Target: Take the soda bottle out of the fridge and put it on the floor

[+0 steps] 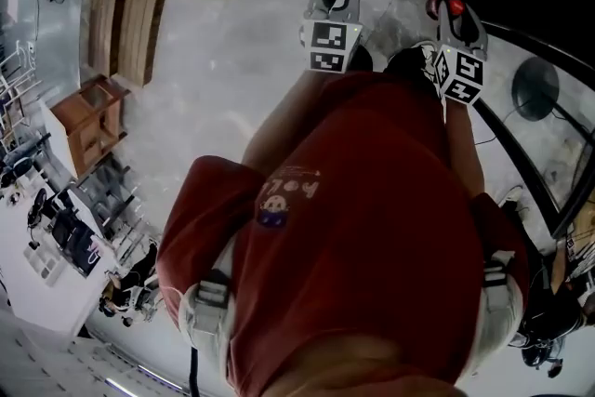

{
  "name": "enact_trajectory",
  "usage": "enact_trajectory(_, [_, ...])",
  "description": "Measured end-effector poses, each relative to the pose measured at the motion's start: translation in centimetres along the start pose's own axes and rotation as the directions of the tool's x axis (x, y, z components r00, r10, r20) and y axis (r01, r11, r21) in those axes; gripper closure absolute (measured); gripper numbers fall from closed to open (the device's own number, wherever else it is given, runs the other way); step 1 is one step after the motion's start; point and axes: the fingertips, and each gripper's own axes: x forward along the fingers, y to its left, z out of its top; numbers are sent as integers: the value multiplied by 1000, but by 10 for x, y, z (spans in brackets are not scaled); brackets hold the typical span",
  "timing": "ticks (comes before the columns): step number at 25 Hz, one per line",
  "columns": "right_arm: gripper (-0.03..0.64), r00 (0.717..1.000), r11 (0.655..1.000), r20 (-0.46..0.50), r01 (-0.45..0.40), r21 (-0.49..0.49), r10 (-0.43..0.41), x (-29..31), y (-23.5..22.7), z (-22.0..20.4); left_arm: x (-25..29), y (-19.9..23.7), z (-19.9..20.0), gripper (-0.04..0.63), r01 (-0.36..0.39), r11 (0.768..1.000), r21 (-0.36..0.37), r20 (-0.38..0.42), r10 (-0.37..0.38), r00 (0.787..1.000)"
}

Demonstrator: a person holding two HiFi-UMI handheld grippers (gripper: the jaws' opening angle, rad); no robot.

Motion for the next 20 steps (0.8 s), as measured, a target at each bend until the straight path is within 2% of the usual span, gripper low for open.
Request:
enact_trajectory(9, [470,997,994,-2,-73,-82,73,18,30,26,-12,25,6,596,-49,998,-48,35,51,998])
enact_trajectory(13, [471,996,991,-13,-90,-97,89,22,18,27,-4,19,11,597,-63,996,-70,43,66,997])
enact_trajectory(20, [471,996,993,-36,-84,-87,82,20,-3,13,8,2,5,597,-52,997,-63,18,53,998])
